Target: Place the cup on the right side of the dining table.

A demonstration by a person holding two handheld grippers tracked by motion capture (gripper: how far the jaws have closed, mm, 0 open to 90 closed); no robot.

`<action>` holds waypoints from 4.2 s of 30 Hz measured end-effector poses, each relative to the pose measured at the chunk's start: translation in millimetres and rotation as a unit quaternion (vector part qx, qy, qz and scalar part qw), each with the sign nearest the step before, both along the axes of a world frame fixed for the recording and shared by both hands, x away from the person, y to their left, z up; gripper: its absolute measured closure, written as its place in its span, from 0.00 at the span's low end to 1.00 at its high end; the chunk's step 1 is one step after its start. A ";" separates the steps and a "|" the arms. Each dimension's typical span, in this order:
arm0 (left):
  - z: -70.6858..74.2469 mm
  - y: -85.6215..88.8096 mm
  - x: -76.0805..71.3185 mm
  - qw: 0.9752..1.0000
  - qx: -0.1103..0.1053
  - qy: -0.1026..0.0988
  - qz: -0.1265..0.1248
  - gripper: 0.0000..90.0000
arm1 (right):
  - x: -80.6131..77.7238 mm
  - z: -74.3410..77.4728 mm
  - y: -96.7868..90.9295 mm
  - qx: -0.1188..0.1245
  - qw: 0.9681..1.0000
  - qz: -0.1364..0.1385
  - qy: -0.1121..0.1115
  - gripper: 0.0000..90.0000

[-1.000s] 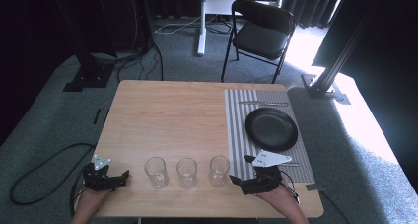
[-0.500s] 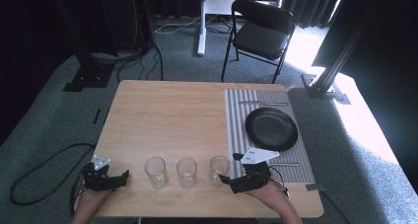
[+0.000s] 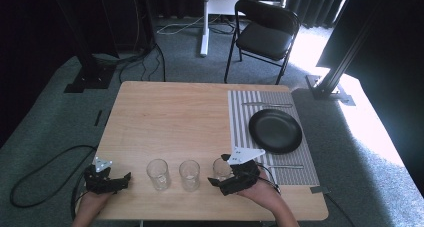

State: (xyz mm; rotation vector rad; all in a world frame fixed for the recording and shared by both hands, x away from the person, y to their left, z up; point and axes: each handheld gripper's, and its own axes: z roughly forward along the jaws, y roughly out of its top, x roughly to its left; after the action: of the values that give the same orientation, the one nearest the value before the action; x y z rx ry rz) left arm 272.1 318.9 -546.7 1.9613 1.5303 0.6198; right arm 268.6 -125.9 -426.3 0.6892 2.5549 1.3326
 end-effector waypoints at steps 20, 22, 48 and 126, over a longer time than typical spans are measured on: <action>0.0 0.1 0.0 1.000 0.000 0.000 -0.004 0.00 | 7.2 -1.1 49.1 -0.041 0.998 0.037 0.017 0.15; 0.0 0.1 0.0 1.000 0.000 0.000 -0.004 0.00 | 7.6 -2.4 53.8 -0.046 0.998 0.040 0.019 0.15; 0.0 0.0 0.0 1.000 -0.001 0.000 -0.007 0.00 | 15.7 -13.6 94.1 -0.114 0.992 -0.004 0.047 0.16; 0.0 0.1 0.2 1.000 0.000 0.000 -0.009 0.00 | 75.0 12.9 73.1 -0.154 0.981 -0.103 0.059 0.31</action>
State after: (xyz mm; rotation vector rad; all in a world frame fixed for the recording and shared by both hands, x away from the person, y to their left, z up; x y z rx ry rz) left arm 272.3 319.1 -546.7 1.9723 1.5105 0.6125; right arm 343.5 -52.8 -413.4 0.9598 2.6108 0.8318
